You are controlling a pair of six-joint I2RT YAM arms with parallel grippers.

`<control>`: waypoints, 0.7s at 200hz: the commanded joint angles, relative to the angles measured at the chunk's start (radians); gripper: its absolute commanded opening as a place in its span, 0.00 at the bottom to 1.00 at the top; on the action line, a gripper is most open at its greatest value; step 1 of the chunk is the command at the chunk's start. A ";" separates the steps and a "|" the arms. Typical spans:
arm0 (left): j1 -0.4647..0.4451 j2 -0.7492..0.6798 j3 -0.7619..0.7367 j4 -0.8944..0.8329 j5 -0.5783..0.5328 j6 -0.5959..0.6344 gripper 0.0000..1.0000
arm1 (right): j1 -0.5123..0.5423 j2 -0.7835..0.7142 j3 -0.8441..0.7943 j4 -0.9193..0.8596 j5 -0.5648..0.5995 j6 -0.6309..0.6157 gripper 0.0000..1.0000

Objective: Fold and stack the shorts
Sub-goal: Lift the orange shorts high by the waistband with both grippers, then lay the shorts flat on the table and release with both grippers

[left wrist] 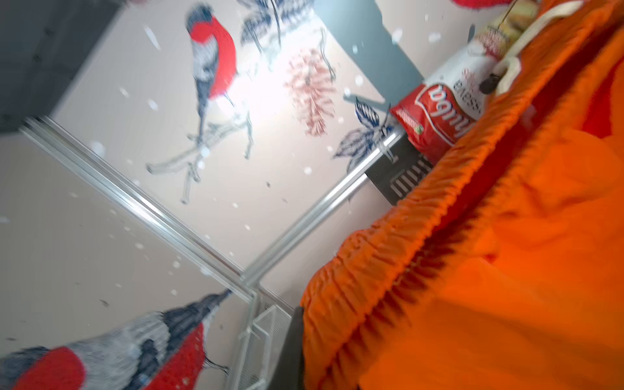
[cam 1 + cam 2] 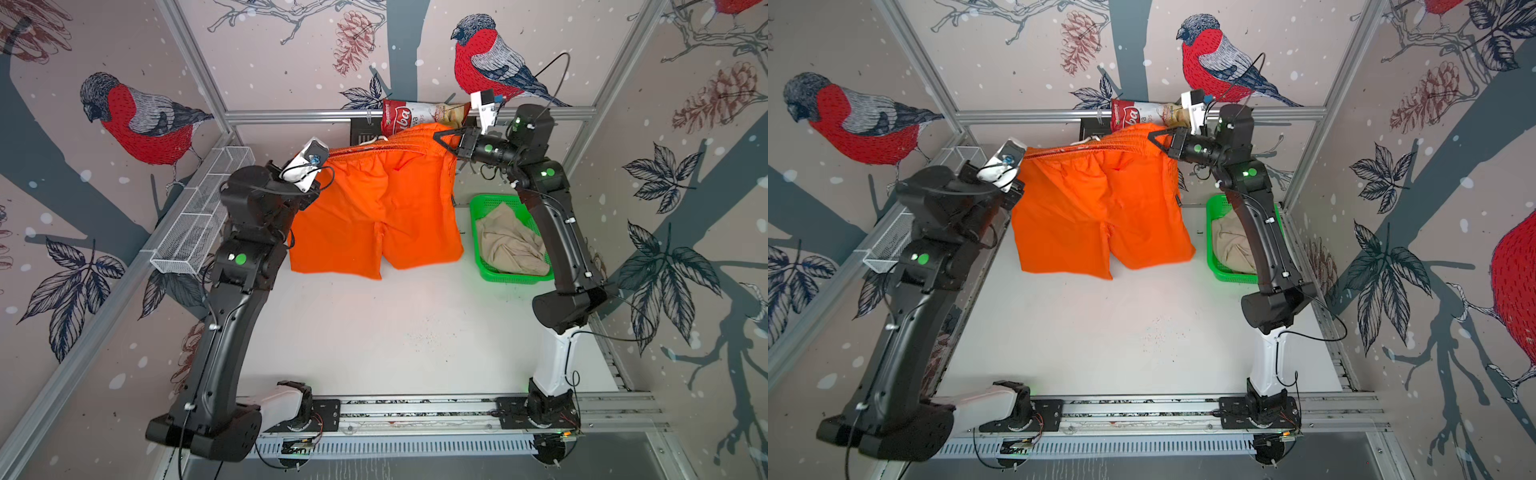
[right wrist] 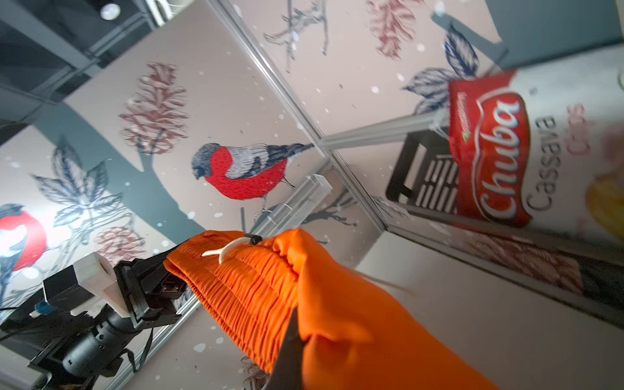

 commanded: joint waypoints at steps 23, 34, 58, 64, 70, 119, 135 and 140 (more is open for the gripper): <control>0.007 -0.278 -0.366 -0.057 -0.023 0.172 0.00 | -0.025 -0.286 -0.736 0.304 -0.027 0.016 0.00; 0.002 -0.338 -0.490 -0.122 -0.023 0.194 0.00 | -0.026 -0.302 -0.874 0.280 -0.026 -0.023 0.00; -0.057 -0.411 -0.716 -0.236 -0.034 0.179 0.00 | -0.029 -0.300 -1.134 0.255 -0.017 -0.083 0.00; -0.085 -0.412 -0.755 -0.266 -0.051 0.179 0.00 | -0.032 -0.291 -1.176 0.226 -0.009 -0.107 0.00; -0.118 -0.407 -0.784 -0.293 -0.074 0.168 0.00 | -0.033 -0.284 -1.223 0.204 0.007 -0.124 0.00; -0.349 -0.358 -0.947 -0.472 -0.040 0.083 0.00 | -0.046 -0.247 -1.466 0.165 0.133 -0.159 0.00; -0.413 -0.348 -0.995 -0.486 -0.016 0.069 0.00 | -0.050 -0.247 -1.494 0.143 0.173 -0.158 0.00; -0.431 -0.347 -1.005 -0.488 -0.006 0.065 0.00 | -0.050 -0.247 -1.498 0.132 0.187 -0.159 0.00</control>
